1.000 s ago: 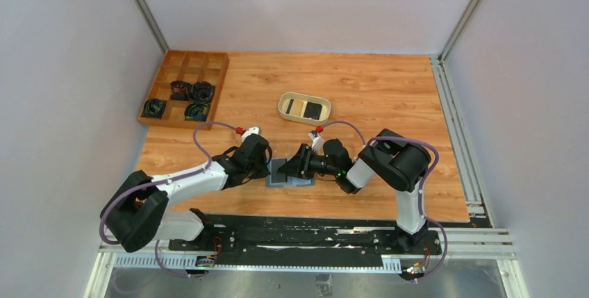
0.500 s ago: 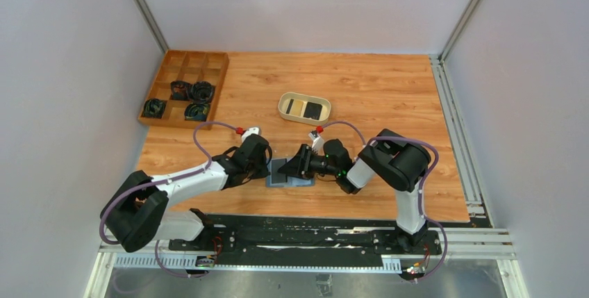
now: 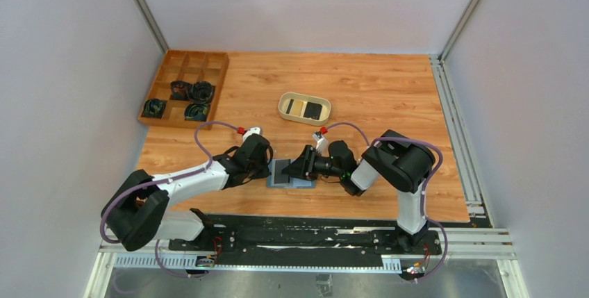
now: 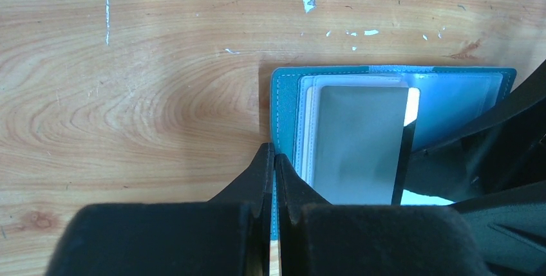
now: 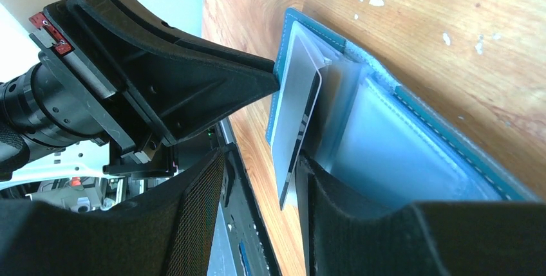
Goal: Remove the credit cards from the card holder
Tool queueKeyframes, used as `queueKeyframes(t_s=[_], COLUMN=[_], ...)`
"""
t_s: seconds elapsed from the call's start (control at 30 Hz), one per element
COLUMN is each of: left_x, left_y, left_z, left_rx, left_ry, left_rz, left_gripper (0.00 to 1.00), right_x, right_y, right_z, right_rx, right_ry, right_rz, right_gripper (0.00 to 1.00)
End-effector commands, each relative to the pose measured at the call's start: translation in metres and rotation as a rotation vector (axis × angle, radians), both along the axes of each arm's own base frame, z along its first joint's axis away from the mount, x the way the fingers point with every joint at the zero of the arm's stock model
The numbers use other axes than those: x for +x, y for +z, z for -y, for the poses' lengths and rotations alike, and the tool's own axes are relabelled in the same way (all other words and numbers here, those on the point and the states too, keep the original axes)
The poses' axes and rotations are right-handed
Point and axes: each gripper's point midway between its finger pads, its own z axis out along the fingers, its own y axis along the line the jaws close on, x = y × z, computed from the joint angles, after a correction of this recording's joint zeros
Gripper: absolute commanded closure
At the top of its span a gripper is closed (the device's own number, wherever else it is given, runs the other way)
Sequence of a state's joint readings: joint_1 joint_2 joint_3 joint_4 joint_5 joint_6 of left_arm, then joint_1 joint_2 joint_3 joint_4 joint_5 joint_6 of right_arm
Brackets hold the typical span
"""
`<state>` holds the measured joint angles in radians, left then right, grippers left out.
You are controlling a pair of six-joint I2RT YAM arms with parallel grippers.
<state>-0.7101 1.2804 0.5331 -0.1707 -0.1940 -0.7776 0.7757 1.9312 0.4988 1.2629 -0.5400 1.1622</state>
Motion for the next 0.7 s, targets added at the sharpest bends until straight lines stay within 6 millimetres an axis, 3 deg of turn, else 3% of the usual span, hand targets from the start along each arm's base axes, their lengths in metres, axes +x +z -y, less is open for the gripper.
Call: queueKeyframes(t_s=[0.0,0.27,0.53,0.67], left_x=[0.003,0.002,0.001,0.001], left_y=[0.006,0.005,0.004,0.003], left_z=[0.006,0.006,0.004,0.004], left_rx=[-0.010,-0.008,-0.004,-0.002], left_ry=[-0.003,-0.003,-0.001,-0.001], left_rz=[0.013,0.009,0.008,0.006], left_gripper=[1.00,1.00,1.00,1.00], right_x=[0.000,-0.002,-0.003,-0.002], right_y=[0.009,0.004,0.000,-0.001], right_z=[0.009,0.018,0.021,0.021], right_rx=[0.027,0.033,0.028,0.034], right_ry=[0.000,-0.012,-0.013,-0.015], right_rz=[0.035,0.027,0.020,0.019], right_gripper=[0.52,0.58,0.71,0.87])
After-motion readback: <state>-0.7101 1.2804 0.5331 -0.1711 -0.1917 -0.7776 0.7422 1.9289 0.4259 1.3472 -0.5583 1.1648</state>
